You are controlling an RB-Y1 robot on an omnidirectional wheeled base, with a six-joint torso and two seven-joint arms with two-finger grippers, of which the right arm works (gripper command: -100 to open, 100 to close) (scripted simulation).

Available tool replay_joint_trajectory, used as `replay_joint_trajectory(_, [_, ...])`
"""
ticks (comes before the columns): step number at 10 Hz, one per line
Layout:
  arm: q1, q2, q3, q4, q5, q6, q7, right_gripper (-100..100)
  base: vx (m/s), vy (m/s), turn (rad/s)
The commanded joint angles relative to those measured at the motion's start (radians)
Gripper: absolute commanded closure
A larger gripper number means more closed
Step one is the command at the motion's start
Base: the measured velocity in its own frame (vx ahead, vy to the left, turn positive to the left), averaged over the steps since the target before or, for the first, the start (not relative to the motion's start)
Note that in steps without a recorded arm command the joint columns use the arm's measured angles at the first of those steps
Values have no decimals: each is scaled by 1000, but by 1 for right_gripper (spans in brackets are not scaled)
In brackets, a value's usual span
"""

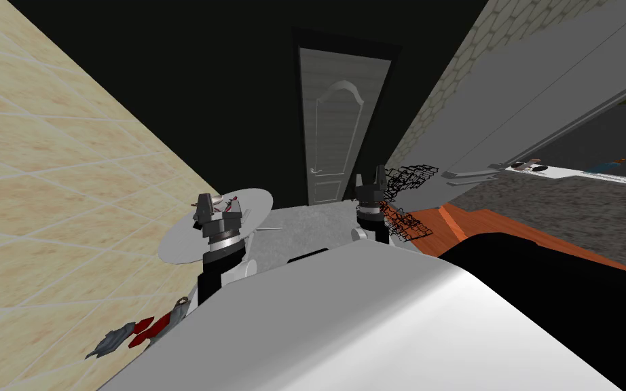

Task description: Pull the door open

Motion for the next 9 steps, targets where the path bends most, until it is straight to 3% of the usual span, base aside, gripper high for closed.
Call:
replay_joint_trajectory(1, [-13, -9, -2, 29, -2, -2, 1, -100, 37, -1, 10])
replay_joint_trajectory(9, [-90, -49, -12, 194, -10, -10, 9, -100, 78, 0, 9])
